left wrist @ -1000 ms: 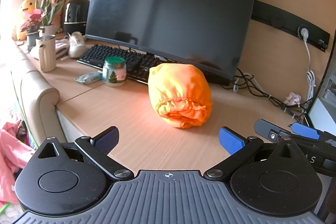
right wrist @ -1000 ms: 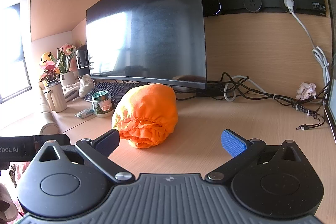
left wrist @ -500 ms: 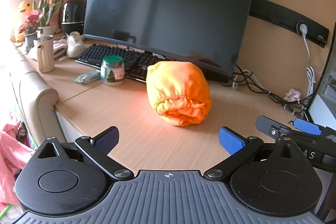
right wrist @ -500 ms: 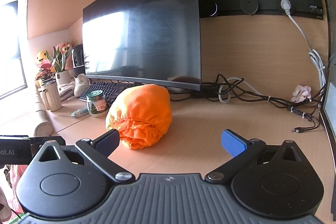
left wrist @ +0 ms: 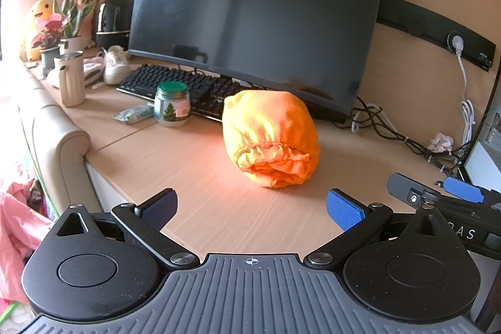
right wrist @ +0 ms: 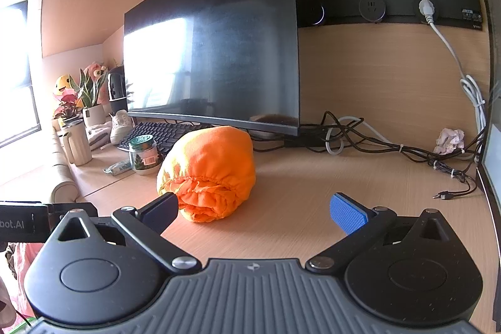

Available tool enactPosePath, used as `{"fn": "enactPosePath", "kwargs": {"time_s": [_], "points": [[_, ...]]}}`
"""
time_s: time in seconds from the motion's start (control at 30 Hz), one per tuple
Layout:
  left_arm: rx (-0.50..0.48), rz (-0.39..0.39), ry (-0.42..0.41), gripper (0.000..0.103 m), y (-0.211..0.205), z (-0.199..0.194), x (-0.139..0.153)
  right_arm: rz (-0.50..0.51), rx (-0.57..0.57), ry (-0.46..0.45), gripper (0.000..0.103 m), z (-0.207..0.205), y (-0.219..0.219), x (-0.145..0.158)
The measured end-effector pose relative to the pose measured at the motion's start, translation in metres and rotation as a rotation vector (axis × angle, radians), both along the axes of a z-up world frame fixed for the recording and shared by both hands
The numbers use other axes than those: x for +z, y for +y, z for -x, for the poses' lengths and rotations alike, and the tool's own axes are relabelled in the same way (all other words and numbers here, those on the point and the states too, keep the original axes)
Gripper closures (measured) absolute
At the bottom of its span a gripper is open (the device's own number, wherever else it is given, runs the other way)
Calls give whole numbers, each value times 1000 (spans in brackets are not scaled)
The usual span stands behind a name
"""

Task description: Fold clothes

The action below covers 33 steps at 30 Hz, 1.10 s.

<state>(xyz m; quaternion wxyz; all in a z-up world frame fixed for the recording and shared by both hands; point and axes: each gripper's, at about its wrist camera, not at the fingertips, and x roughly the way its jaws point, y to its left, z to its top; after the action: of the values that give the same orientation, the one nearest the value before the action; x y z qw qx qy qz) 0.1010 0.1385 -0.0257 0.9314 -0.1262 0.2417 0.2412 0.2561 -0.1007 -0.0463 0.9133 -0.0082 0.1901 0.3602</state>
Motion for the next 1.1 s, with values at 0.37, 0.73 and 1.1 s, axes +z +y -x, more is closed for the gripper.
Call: {"fn": "enactPosePath", "kwargs": {"time_s": [0.37, 0.73, 1.1], "points": [[0, -11, 4, 0, -2, -1, 0, 4, 10, -7, 0, 0, -1, 0], [-4, -12, 10, 0, -3, -1, 0, 8, 12, -8, 0, 2, -2, -1], [4, -12, 8, 0, -1, 2, -1, 17, 12, -6, 0, 3, -1, -2]]}}
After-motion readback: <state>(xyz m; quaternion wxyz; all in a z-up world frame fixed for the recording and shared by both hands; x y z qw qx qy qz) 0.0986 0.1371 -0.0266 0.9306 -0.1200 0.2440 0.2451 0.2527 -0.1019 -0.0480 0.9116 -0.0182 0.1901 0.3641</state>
